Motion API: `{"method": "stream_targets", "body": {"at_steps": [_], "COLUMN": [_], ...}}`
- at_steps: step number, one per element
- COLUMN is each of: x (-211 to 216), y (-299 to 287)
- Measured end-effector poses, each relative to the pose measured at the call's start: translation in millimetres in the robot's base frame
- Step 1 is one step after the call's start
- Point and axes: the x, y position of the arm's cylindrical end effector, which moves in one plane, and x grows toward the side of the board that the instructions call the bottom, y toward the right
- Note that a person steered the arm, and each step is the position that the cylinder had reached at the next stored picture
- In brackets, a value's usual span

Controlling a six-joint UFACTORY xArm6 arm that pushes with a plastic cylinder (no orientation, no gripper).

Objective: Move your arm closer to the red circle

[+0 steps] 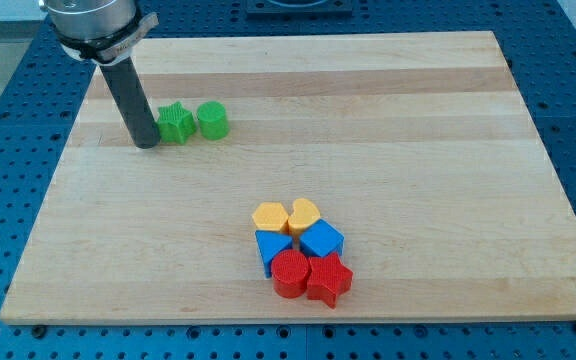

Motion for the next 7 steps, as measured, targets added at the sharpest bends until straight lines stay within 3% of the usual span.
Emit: {"method": "stream_targets", "body": {"at_steps": [2,5,7], "x": [3.2,111.1,147.8], "y": [-7.0,4.7,-1.9]}}
